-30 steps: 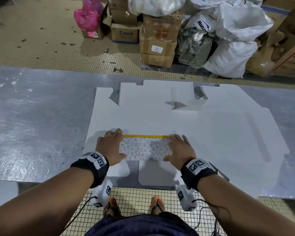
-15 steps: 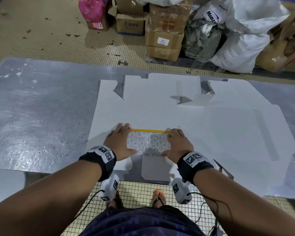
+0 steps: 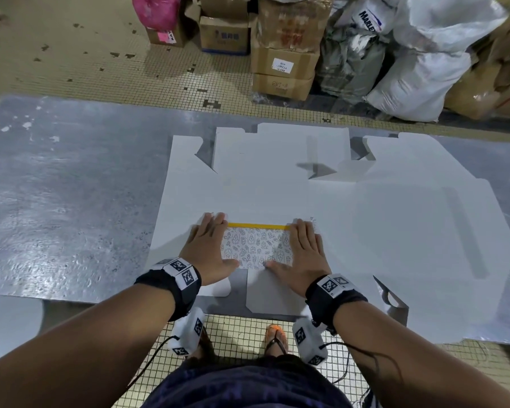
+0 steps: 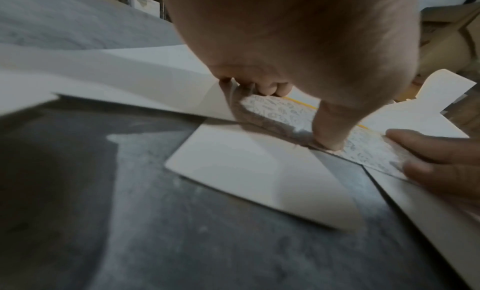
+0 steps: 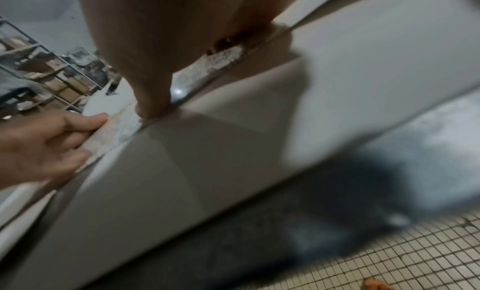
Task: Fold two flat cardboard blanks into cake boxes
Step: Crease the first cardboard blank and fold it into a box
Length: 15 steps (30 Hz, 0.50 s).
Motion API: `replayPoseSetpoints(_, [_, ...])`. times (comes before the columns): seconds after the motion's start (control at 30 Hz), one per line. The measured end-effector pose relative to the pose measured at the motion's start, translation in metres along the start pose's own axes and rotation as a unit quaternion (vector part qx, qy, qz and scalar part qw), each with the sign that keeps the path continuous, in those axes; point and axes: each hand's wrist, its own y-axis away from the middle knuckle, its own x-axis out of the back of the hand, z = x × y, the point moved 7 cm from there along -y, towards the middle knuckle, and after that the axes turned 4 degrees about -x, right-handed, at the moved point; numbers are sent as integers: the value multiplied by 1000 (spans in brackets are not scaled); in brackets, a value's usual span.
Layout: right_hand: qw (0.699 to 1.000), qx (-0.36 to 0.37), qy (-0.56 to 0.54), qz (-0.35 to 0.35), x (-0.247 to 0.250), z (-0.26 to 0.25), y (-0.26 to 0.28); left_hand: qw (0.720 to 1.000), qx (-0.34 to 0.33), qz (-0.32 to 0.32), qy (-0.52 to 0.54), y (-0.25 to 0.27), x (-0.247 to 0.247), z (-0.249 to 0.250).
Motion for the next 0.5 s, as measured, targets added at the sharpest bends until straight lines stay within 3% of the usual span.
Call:
replayPoseSetpoints(0.23, [1000,4,12,6,-3,3,-4,998,18,63,3,-4,0,7])
replayPoseSetpoints(0.5, [999,7,40,9,-6,2,-3,998,34,43,7,-8,-9,8])
